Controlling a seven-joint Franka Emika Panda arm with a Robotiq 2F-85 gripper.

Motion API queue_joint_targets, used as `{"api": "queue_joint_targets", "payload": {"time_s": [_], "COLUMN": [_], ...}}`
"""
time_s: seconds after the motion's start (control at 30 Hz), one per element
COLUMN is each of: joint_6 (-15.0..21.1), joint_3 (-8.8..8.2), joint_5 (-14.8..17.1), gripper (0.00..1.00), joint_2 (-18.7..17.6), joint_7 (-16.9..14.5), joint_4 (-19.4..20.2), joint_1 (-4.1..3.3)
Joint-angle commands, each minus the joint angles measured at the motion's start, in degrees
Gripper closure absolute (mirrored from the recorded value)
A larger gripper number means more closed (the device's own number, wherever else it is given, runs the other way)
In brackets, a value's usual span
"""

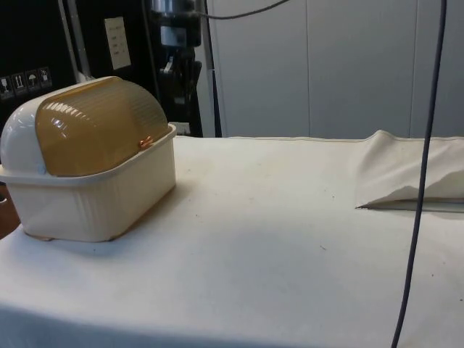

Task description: Open the lid, then close it.

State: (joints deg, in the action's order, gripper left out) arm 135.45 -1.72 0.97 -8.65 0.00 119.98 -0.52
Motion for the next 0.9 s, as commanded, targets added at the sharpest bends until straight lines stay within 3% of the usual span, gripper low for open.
{"api": "queue_joint_targets", "payload": {"time_s": [0.0, 0.47, 0.6, 0.87], "joint_6": [0.52, 7.91, 8.25, 14.15], "joint_3": [0.0, -0.06, -0.06, 0.17], "joint_5": [0.0, 0.11, 0.06, 0.11], "gripper": [1.0, 1.0, 1.0, 1.0], "joint_2": [-0.52, -8.08, -8.59, -8.54], "joint_7": [0.0, 1.38, 1.32, 3.15], "joint_4": [-0.17, -4.01, -4.01, -0.92], "joint_1": [0.0, 0.0, 0.0, -0.23]}}
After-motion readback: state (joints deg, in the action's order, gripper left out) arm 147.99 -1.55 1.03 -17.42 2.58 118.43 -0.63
